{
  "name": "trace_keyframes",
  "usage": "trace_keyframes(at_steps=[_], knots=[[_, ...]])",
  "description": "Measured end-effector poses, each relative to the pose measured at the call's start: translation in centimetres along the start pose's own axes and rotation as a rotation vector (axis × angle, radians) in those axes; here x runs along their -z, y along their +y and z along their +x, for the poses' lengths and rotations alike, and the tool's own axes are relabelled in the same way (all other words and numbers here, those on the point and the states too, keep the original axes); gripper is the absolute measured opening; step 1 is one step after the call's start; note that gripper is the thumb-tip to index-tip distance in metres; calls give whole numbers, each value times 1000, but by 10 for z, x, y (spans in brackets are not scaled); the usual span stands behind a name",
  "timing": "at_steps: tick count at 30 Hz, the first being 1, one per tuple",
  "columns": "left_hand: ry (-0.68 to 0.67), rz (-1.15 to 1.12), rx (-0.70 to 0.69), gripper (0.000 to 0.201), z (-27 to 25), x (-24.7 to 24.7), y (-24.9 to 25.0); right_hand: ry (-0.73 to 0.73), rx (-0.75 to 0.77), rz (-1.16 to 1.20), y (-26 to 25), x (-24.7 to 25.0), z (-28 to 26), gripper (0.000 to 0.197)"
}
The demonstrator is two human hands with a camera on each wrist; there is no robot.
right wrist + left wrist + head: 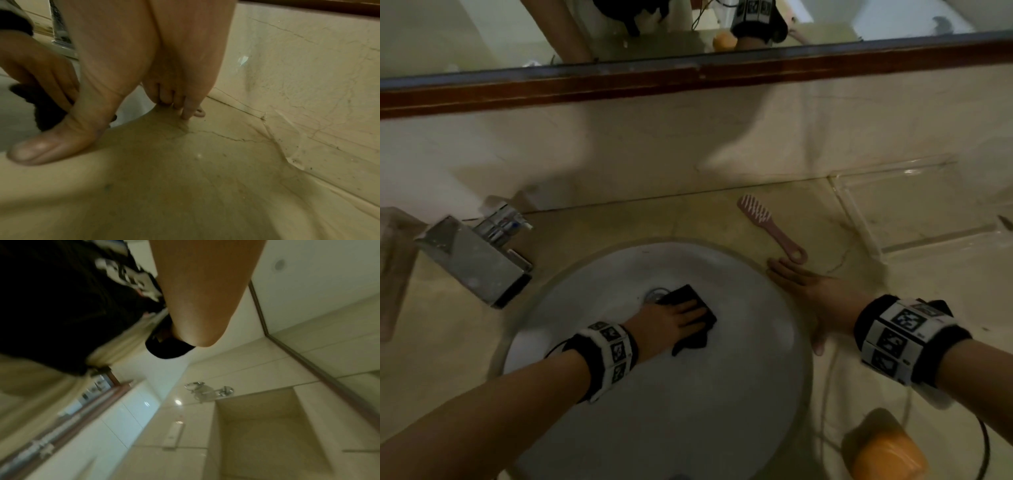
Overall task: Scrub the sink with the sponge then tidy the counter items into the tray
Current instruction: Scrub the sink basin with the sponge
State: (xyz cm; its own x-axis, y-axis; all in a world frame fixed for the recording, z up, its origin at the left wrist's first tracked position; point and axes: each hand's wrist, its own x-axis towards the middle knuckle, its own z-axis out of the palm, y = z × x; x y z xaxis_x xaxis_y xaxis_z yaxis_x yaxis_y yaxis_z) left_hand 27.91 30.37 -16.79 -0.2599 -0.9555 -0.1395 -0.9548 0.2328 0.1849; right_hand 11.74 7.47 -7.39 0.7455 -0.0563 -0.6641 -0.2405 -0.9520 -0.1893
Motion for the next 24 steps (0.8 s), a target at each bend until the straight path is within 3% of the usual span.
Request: trace_keyframes(at_steps=[3, 5, 8, 9, 11, 15, 19, 21, 24], knots=[[3, 80, -124, 35, -6, 2, 23, 0, -6, -14, -1, 1, -1, 141], [-270, 117, -95, 18, -20, -25, 39, -3, -5, -11, -2, 2, -1, 143], [-688, 194, 82, 23, -34, -63, 51, -6, -4, -2, -1, 2, 0, 144], [-777, 175, 85, 34, -36, -68, 55, -6, -3, -4, -1, 1, 0, 144], [-825, 77, 157, 46, -40, -75, 56, 4, -2, 2, 0, 1, 1, 144], [-758, 54, 224, 56, -25, -65, 46, 25, 17, 5, 2, 0, 0, 143], [-553, 26, 581, 65, -10, -50, 15, 19, 7, 3, 1, 1, -1, 142], [-288, 24, 595, 54, -7, -71, -7, 11, 4, -11, 0, 1, -1, 142], [-273, 34, 585, 36, -3, -70, -8, 11, 8, -12, -1, 1, -1, 142]])
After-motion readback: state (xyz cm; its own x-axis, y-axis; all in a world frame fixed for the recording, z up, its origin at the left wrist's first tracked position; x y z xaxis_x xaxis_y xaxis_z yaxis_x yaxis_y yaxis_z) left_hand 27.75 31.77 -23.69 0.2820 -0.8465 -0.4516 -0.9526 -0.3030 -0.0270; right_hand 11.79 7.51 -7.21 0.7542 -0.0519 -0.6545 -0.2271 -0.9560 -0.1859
